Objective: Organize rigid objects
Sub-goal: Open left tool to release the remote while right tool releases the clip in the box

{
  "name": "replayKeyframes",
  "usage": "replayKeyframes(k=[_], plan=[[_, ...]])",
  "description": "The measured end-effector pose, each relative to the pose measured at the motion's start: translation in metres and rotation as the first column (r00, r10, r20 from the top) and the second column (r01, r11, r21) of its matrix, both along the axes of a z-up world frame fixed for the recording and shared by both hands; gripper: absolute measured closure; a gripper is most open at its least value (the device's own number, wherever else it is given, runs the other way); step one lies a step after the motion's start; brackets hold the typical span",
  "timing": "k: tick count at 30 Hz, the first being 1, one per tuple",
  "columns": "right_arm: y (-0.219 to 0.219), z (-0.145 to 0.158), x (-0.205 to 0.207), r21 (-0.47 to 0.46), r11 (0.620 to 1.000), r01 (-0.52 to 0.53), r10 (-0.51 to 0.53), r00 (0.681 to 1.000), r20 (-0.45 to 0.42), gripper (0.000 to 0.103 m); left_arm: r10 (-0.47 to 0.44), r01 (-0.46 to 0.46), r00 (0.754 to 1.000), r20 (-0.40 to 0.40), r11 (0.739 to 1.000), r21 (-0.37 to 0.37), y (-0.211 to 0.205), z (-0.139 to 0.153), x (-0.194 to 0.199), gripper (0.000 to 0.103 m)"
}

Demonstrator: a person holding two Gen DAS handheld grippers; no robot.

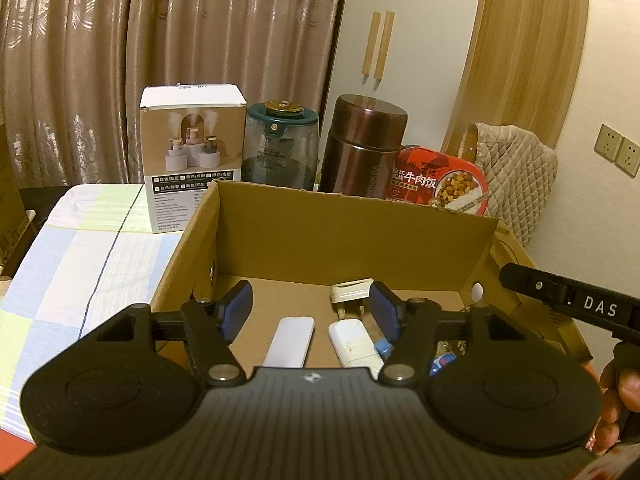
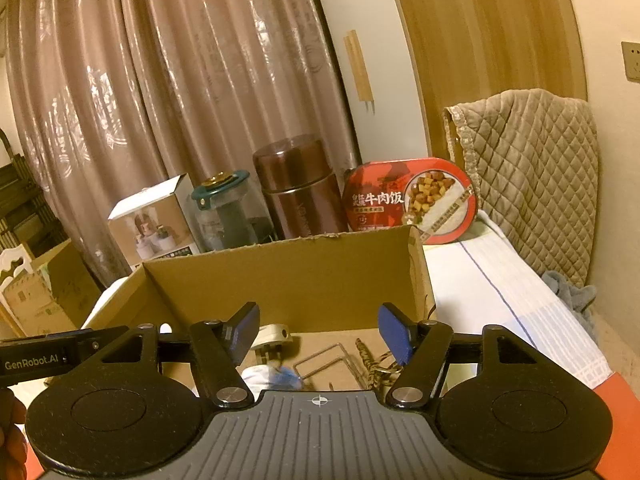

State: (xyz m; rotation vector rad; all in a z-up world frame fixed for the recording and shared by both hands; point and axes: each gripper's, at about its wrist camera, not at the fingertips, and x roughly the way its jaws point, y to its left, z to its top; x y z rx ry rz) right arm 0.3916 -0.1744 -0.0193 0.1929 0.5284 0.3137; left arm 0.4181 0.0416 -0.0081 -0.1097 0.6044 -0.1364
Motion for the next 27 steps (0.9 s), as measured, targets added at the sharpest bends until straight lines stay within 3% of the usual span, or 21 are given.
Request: replayKeyframes(k=[19, 21, 23, 27], plan=[[0.004, -0.001, -0.002, -0.033, 0.999, -0.022, 0.022, 1.0, -0.006, 0.036, -0.002, 0.002, 1.0, 0.007, 1.0, 0.01, -0.001, 0.004, -0.002, 0.029], [0.004, -0.001, -0.003, -0.042, 0.999, -0.02, 0.021, 1.0, 0.001, 0.032, -0.002, 0.002, 1.0, 0.015, 1.0, 0.013, 0.0, 0.005, -0.004, 0.026], [0.003, 0.0, -0.005, -0.053, 0.999, -0.012, 0.012, 1.0, 0.014, 0.022, 0.002, -0.003, 1.0, 0.021, 1.0, 0.022, 0.001, 0.007, -0.006, 0.022], [-0.002, 0.002, -0.009, -0.067, 0.998, -0.002, 0.004, 1.0, 0.029, 0.014, 0.008, -0.009, 0.999, 0.038, 0.999, 0.036, 0.002, 0.01, -0.013, 0.011]])
